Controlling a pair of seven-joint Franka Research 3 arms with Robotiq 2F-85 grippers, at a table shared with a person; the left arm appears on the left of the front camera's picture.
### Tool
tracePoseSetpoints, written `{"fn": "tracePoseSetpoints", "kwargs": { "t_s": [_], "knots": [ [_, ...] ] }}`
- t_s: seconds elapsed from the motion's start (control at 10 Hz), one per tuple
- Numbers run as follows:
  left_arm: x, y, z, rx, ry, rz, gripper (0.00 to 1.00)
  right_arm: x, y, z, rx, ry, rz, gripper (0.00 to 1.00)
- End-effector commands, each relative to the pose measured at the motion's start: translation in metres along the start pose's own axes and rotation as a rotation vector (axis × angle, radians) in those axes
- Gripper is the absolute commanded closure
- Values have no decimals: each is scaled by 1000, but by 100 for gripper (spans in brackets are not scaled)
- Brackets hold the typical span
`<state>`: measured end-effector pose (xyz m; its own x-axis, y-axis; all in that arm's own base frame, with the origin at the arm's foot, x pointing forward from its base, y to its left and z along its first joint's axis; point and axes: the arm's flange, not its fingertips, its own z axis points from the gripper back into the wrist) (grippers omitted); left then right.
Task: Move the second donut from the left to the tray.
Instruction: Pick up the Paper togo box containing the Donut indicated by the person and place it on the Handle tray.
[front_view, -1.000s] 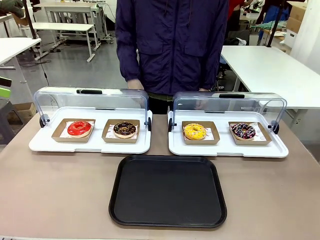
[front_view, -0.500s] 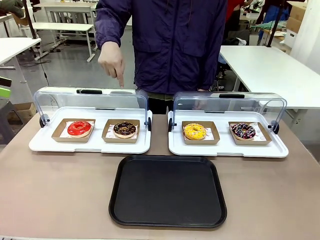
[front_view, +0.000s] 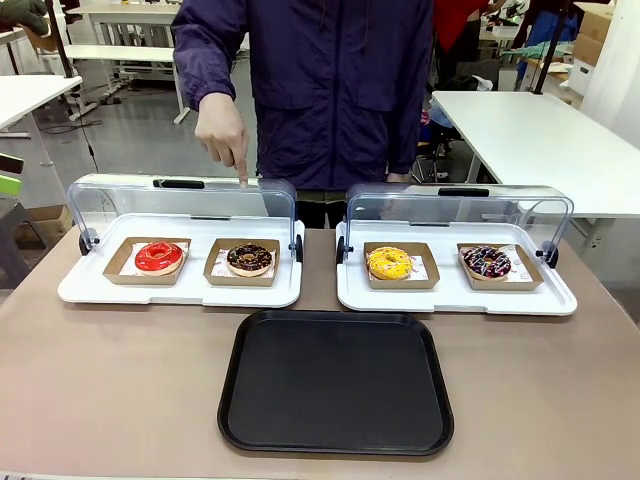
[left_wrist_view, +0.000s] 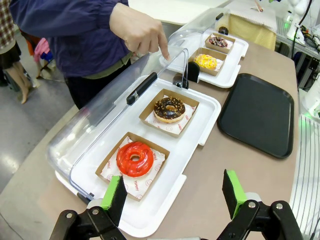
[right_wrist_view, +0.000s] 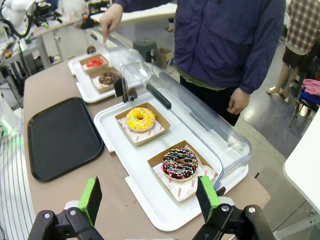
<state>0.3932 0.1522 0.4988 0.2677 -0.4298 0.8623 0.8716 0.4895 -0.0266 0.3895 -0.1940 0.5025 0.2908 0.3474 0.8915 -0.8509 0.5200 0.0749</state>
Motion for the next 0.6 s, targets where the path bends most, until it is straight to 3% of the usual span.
{"fn": "tracePoseSetpoints", "kwargs": {
  "t_s": [0.0, 0.5],
  "knots": [
    [0, 0, -1, -7, -7, -3, 0, 2, 0, -1, 0, -14, 10, 0],
    [0, 0, -1, -7, -7, -3, 0, 2, 0, -1, 0, -14, 10, 0]
  ]
}}
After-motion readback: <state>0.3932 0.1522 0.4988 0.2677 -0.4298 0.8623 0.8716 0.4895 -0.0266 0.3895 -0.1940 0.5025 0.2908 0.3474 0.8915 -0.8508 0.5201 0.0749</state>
